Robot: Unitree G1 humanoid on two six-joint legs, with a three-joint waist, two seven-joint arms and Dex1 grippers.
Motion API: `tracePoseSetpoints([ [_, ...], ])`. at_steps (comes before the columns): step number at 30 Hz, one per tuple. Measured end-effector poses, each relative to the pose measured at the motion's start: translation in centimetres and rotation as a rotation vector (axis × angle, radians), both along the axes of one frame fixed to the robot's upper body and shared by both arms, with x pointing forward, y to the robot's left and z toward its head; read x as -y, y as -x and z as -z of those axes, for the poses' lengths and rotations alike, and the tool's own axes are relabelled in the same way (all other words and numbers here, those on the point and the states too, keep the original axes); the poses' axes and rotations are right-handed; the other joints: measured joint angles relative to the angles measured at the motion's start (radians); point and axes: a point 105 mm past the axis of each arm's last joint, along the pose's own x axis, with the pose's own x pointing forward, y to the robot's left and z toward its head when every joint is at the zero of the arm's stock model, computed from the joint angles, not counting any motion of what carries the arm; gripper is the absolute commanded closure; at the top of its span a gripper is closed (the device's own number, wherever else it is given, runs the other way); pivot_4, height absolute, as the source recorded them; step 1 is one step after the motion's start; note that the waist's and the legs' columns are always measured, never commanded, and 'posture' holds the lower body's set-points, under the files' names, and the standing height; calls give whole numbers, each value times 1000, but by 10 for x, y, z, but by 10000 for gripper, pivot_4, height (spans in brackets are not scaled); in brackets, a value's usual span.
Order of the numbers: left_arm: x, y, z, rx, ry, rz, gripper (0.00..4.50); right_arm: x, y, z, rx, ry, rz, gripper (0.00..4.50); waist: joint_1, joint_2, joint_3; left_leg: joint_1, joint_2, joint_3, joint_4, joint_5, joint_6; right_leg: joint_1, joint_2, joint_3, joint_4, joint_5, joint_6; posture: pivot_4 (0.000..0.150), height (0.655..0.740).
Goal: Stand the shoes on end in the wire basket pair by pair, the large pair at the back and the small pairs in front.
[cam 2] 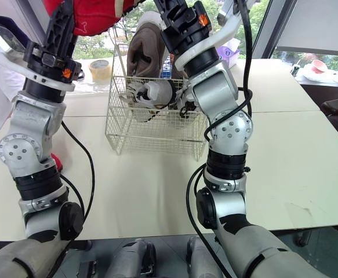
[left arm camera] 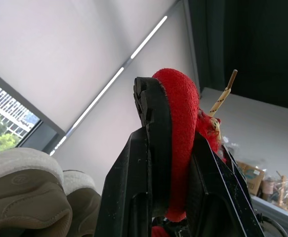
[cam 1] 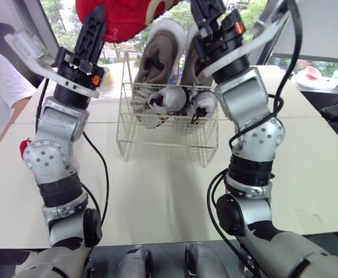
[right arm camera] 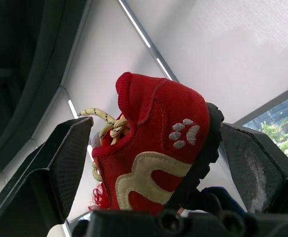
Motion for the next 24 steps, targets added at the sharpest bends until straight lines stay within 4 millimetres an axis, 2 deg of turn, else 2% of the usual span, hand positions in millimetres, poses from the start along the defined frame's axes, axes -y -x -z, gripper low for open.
tracePoseSetpoints([
  [2, 1, 0, 0, -1, 1, 9, 42635, 0, -2, -2, 4, 0, 4, 861, 0, 0, 0, 0, 0, 0, 0, 0, 0, 0, 0, 0, 0, 0, 0, 1500, 7400],
  [6, 15, 4, 3, 0, -14, 84, 42635, -1, -3, -4, 20, -3, -2, 861, 0, 0, 0, 0, 0, 0, 0, 0, 0, 0, 0, 0, 0, 0, 0, 1500, 7400],
  [14, 2, 4, 1, 14, -85, 38, 42635, -2, -10, -1, 8, 3, 4, 861, -4, 1, 0, 0, 1, 0, -1, 0, 0, -1, 1, 0, 0, 0, 0, 1500, 7400],
  [22, 11, 4, 4, 16, -71, 81, 42635, -14, -3, -15, 41, -23, -71, 861, 0, 1, 0, -1, 0, 0, -1, 0, 0, -1, 0, 0, -1, 0, 0, 1500, 7400],
  [24, 12, 4, 5, 14, -66, 87, 42635, -15, -2, -15, 37, -37, -91, 6051, -1, 1, 0, -1, 0, 0, -1, 0, 0, -1, 0, 0, -1, 0, 0, 1500, 7400],
])
